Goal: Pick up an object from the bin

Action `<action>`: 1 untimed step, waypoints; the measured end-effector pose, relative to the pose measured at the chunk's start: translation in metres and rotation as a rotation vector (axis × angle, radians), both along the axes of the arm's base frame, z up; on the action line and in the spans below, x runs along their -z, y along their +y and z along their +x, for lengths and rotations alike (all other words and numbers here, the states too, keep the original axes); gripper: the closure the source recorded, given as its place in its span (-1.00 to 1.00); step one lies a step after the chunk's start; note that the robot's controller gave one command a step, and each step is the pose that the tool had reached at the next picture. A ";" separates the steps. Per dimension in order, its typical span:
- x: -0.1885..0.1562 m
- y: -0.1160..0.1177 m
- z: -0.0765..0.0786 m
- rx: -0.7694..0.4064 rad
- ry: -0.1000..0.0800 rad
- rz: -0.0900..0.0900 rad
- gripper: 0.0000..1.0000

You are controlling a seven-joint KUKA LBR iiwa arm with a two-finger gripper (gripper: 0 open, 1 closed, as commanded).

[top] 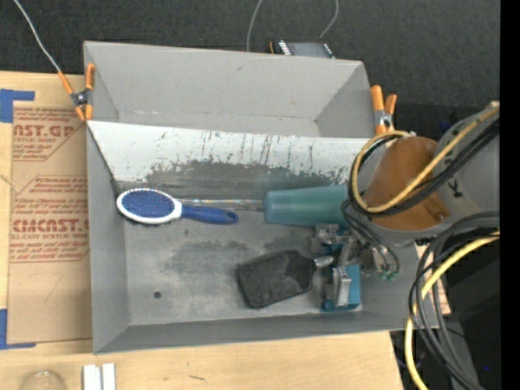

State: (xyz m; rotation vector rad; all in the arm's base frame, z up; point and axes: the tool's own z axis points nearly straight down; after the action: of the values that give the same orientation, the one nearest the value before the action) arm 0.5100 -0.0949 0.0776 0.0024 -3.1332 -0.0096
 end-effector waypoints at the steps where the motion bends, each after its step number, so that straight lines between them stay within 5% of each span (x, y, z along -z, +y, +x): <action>1: 0.006 0.063 -0.025 -0.161 -0.019 0.001 -1.00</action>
Offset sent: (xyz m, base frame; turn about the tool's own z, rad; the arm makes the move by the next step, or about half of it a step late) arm -0.0296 0.0616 -0.0076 -0.1594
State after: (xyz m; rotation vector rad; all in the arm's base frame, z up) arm 0.4850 -0.0316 0.0719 0.2554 -3.1408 -0.0099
